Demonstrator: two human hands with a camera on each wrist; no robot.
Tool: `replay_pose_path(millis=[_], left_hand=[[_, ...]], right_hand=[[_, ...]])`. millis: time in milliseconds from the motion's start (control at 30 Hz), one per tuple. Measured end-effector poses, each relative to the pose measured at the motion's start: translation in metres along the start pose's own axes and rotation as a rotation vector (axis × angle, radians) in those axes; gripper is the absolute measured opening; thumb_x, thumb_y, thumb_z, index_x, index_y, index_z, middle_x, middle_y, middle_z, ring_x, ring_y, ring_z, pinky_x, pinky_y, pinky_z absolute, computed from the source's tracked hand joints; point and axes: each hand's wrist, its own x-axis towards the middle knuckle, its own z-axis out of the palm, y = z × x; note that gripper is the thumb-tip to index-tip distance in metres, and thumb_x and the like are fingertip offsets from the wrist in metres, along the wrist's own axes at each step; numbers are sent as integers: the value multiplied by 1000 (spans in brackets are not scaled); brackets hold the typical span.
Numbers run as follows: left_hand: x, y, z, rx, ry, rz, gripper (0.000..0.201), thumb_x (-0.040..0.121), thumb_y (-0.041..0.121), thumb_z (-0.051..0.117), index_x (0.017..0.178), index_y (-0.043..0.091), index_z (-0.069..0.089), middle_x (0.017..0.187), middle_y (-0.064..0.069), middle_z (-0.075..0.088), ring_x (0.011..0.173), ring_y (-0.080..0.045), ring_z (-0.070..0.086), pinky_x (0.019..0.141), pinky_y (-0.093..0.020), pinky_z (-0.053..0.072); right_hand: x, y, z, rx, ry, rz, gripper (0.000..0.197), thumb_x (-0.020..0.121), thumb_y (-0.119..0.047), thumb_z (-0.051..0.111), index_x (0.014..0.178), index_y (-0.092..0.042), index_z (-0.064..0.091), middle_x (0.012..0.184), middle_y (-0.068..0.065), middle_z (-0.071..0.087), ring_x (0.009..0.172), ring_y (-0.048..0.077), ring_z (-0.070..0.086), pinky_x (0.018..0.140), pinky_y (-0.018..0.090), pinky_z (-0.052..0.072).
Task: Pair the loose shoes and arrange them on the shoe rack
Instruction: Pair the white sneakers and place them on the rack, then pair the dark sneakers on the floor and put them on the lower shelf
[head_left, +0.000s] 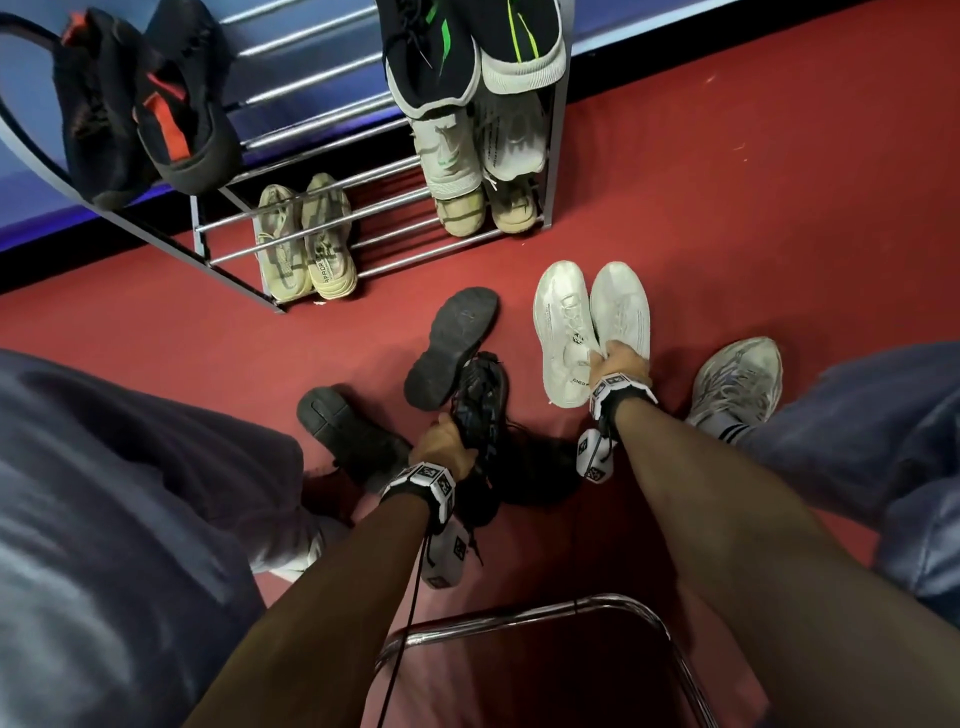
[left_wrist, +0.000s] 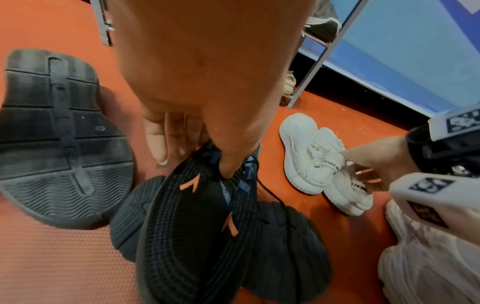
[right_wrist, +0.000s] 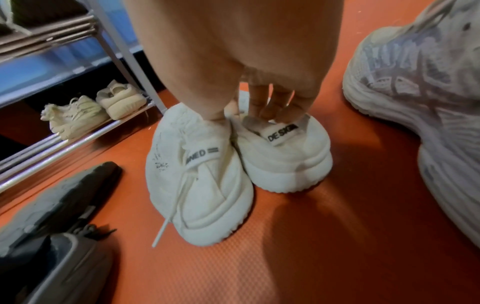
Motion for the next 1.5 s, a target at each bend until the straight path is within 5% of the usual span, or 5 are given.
replay_pose_path(millis=[167, 467, 900, 1233, 1500], left_hand=[[-1, 2, 5, 20, -23, -15, 68, 88, 43, 68, 135, 1, 43, 134, -20, 56, 125, -37, 56, 102, -42, 47], [36, -42, 30, -211, -190, 27, 116, 41, 60, 81, 140, 19, 37, 131, -2, 60, 120, -24, 61, 102, -38, 50], [-36, -32, -24, -479, -88, 215, 12, 77, 6, 62, 76, 15, 69, 81, -9, 74, 72, -19, 65, 78, -40, 59], [-101, -53, -132, -1023, -104, 264, 47, 78, -16, 71, 119, 3, 60, 75, -7, 76, 63, -13, 72, 64, -25, 59], [-134, -52, -193, -1375, 229, 227, 30, 87, 35, 74, 108, 13, 71, 101, -4, 75, 96, -21, 68, 81, -31, 55]], right_hand=[[12, 1, 1, 45, -70, -4, 26, 92, -40, 54, 82, -15, 52, 90, 12, 63, 107, 36, 58, 80, 35, 50], [-67, -9, 23, -1, 140, -101, 74, 93, -47, 50, 152, -11, 25, 154, 15, 30, 125, 36, 45, 99, 49, 40], [-144, -24, 34, -539, -185, -729, 115, 71, -15, 78, 155, -41, 3, 165, 0, -11, 150, 29, 8, 120, 47, 20], [-178, -88, -18, -398, -314, -746, 65, 57, -46, 81, 109, -28, 47, 96, -4, 58, 87, 26, 62, 73, 33, 50], [-204, -130, -86, -460, -476, -713, 30, 74, -49, 79, 88, -25, 69, 82, -3, 68, 84, 24, 67, 76, 31, 52]])
